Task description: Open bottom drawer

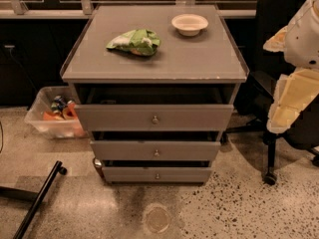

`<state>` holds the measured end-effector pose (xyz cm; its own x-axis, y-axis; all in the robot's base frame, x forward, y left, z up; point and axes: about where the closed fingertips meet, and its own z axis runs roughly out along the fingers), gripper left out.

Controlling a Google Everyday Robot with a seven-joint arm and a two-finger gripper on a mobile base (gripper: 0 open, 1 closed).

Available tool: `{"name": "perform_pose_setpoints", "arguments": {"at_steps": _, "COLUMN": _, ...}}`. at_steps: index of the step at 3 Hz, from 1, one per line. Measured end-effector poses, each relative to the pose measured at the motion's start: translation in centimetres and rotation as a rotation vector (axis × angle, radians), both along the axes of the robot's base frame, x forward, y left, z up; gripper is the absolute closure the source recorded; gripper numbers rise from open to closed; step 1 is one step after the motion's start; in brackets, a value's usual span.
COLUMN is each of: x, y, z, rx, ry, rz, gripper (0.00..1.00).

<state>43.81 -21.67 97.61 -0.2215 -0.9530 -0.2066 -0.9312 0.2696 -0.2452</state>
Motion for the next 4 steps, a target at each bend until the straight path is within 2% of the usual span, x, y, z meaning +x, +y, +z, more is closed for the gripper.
{"name": "perform_pose_setpoints", "arguments": {"at_steps": 1, "x": 0.0, "y": 0.0, "z": 0.0, "rx": 0.0, "ry": 0.0, "rz": 0.0, "gripper": 0.0}}
{"name": "perform_pose_setpoints", "arguments": {"at_steps": 2, "x": -0.1, "y": 0.4, "z": -1.4, "rx": 0.007, "ry": 0.004, "rz": -0.01, "gripper": 0.0}}
{"name": "perform_pose_setpoints", "arguments": {"at_steps": 3, "x": -1.0, "y": 1.1, "z": -5.0, "rx": 0.07, "ry": 0.02, "rz": -0.04, "gripper": 0.0}}
{"name": "perform_pose_setpoints", "arguments": {"at_steps": 4, "x": -2.7, "y": 2.3, "z": -10.2, "rx": 0.165, "ry": 0.031, "rz": -0.078, "gripper": 0.0}}
